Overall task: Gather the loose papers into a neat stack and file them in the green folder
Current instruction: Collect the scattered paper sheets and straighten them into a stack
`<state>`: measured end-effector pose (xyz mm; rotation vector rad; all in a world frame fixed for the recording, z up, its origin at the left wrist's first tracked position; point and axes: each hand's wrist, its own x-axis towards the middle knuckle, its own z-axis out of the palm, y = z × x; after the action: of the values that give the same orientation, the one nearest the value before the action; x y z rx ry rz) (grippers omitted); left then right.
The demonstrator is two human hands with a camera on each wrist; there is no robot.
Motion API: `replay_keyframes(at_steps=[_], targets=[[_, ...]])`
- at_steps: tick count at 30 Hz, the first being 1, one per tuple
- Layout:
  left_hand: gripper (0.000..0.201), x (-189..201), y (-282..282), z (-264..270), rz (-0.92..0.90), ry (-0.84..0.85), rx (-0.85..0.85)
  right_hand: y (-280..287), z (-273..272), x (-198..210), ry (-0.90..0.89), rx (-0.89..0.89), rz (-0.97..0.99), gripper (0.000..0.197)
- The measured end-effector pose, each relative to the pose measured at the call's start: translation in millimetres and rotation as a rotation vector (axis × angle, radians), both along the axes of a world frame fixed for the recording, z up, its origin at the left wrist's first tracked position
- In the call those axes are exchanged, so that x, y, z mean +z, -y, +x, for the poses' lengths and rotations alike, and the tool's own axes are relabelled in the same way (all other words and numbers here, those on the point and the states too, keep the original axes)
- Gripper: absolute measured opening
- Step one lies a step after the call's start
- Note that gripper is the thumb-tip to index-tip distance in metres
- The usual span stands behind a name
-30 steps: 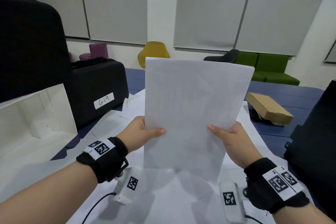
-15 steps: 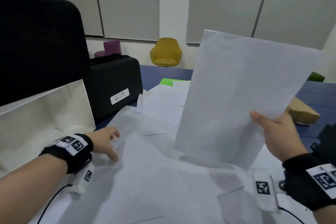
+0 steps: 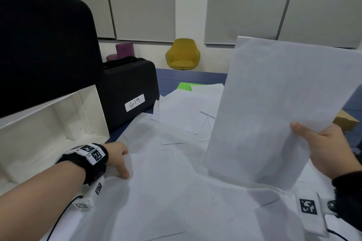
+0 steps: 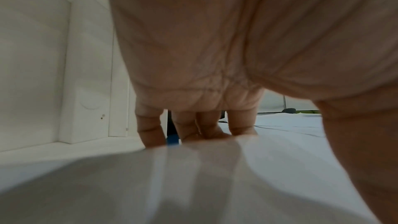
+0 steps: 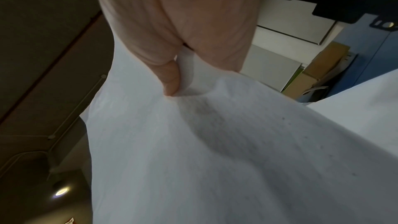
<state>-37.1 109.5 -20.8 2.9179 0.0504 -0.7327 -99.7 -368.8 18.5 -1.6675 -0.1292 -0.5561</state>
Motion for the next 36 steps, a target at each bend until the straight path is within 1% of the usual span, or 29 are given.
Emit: replay_keyframes(at_steps=[3,4,6,7,9,11,12,13,14,15,16,18,19,20,21,23,24,26,27,28,30,31,32,33,34,35,36], targets=[[0.021,0.5,9.5,-2.1,-0.015,0.032,-0.074,-1.8,-1.8,2.3,0.016,-0.018,0.001,0.081],[0.017,1.3,14.7,-2.7,-0.005,0.058,-0.105,-1.9,-2.3,2.5,0.021,-0.012,0.007,0.081],[0.022,2.3,27.8,-2.3,-0.01,0.096,-0.146,-1.6,-2.2,3.5,0.025,-0.025,0.015,0.072],[0.023,2.9,35.1,-0.8,-0.024,0.12,-0.168,-0.3,-1.3,4.1,0.021,-0.033,0.019,0.064],[0.018,4.3,51.9,2.7,-0.052,0.16,-0.224,2.3,0.4,4.0,0.027,-0.038,0.016,0.046],[0.033,3.4,69.3,6.6,-0.073,0.199,-0.27,1.4,0.2,5.0,0.036,-0.046,0.002,0.04],[0.036,2.3,77.6,8.5,-0.084,0.208,-0.282,3.5,1.9,3.3,0.039,-0.049,0.007,0.033],[0.036,0.8,85.3,10.3,-0.097,0.211,-0.293,5.0,3.0,2.0,0.035,-0.056,-0.001,0.023],[0.034,-1.8,91.8,12.5,-0.108,0.205,-0.3,4.9,2.9,1.9,0.028,-0.056,-0.012,0.018],[0.034,-4.3,97.8,14.6,-0.114,0.193,-0.305,5.9,3.1,1.3,0.024,-0.041,-0.014,0.017],[0.032,-6.5,103.4,15.8,-0.107,0.179,-0.308,8.2,2.6,1.1,0.024,-0.019,-0.002,0.02],[0.027,-11.0,113.1,16.9,-0.088,0.169,-0.318,8.6,-0.4,3.5,0.026,-0.022,-0.027,0.034],[0.032,-13.7,116.4,17.5,-0.092,0.165,-0.321,10.8,-0.4,4.2,0.032,-0.042,-0.035,0.03],[0.036,-15.0,118.6,18.6,-0.097,0.159,-0.322,14.0,-0.1,5.0,0.046,-0.059,-0.047,0.02],[0.037,-15.6,119.5,19.3,-0.099,0.148,-0.316,16.2,-0.6,6.7,0.058,-0.076,-0.058,0.015],[0.034,-16.5,118.2,20.7,-0.106,0.103,-0.294,22.8,-2.4,6.1,0.058,-0.082,-0.043,0.012],[0.033,-17.4,116.7,20.6,-0.12,0.086,-0.281,23.6,-4.9,6.6,0.053,-0.07,-0.028,0.019],[0.034,-17.0,114.5,19.0,-0.132,0.082,-0.264,25.1,-7.1,5.3,0.042,-0.066,-0.018,0.051],[0.035,-17.7,113.8,18.1,-0.139,0.09,-0.259,25.1,-8.8,4.7,0.043,-0.076,-0.014,0.06],[0.036,-17.9,113.5,16.8,-0.139,0.102,-0.254,25.4,-10.1,4.1,0.038,-0.068,-0.016,0.059],[0.036,-18.7,112.9,15.3,-0.136,0.154,-0.258,27.1,-11.2,2.9,0.042,-0.078,-0.001,0.035],[0.034,-20.1,112.9,14.8,-0.144,0.192,-0.262,27.0,-13.0,3.7,0.042,-0.087,0.006,0.028],[0.031,-20.8,112.8,14.3,-0.163,0.234,-0.257,27.3,-14.1,3.4,0.038,-0.08,0.012,0.033],[0.027,-20.9,112.6,13.4,-0.19,0.283,-0.252,27.3,-14.5,3.3,0.035,-0.078,0.01,0.045],[0.023,-20.3,112.4,11.8,-0.225,0.331,-0.247,27.5,-15.5,4.0,0.038,-0.088,0.009,0.054],[0.023,-19.0,112.1,11.1,-0.264,0.375,-0.239,27.6,-15.7,5.1,0.031,-0.096,0.019,0.052],[0.024,-17.7,111.2,10.7,-0.307,0.414,-0.214,27.7,-16.3,6.2,0.021,-0.09,0.031,0.044]])
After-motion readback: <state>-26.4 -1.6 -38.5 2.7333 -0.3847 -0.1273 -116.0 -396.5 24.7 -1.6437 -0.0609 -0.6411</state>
